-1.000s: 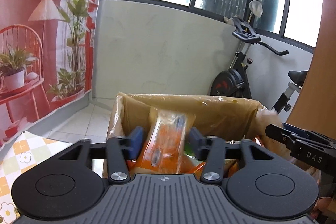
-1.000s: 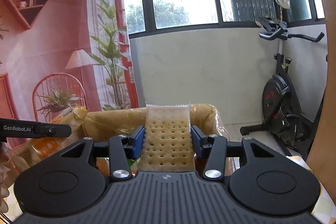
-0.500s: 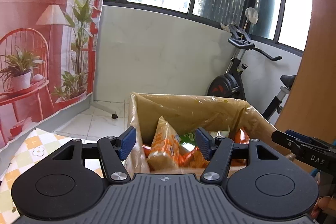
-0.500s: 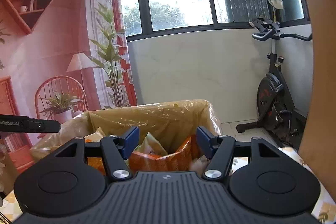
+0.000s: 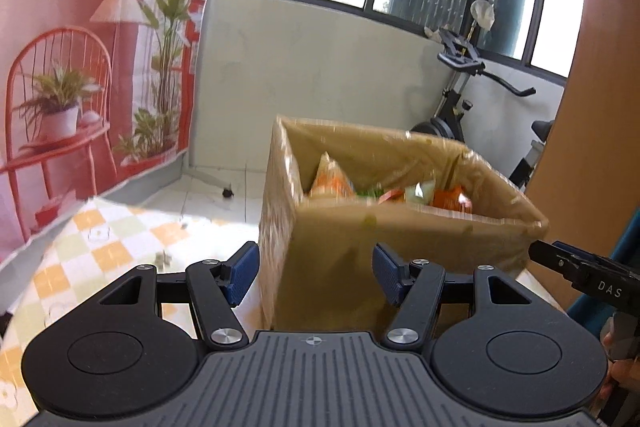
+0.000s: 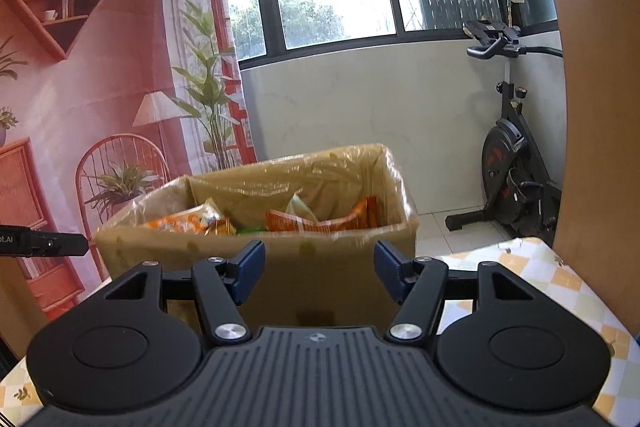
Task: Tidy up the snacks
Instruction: 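Withdraw both open tools from the box back toward the snack pile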
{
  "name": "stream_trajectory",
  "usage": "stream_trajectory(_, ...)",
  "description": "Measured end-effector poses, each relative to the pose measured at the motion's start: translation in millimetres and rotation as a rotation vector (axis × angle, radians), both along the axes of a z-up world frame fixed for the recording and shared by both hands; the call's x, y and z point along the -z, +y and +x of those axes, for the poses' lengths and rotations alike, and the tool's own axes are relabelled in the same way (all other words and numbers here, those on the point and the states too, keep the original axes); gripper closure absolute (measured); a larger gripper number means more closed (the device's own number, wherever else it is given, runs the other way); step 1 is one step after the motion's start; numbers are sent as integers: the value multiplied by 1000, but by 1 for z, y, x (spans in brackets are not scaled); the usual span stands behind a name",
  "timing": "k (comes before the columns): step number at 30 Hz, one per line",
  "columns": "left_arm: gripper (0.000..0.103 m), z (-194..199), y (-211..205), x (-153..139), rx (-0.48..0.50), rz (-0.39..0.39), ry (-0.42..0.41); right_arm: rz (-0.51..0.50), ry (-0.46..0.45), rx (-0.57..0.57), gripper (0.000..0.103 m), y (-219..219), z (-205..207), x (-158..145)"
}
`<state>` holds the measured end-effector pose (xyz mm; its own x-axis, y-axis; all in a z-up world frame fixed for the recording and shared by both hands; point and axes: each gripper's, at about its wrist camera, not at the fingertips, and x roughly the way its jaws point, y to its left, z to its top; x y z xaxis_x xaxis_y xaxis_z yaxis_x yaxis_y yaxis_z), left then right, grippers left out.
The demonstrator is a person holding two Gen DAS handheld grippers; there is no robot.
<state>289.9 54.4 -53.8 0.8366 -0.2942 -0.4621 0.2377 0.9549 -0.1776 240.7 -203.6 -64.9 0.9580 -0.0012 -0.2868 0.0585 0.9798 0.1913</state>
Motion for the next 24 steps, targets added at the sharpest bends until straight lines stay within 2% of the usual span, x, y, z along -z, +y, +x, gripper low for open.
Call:
stream_trajectory(9, 38, -8, 5, 34, -10, 4, 90, 40, 94, -26, 39, 5, -13, 33)
stream_trajectory(11, 38, -8, 6, 41, -12, 10, 106, 47, 116, -37, 28, 8, -13, 40)
stream_trajectory(20, 38, -3, 12, 63, -24, 4, 159, 47, 225, -100, 8, 25, -3, 69)
stream_trajectory(24, 38, -3, 14, 73, -29, 2, 180, 32, 290, -150, 5, 35, 8, 81)
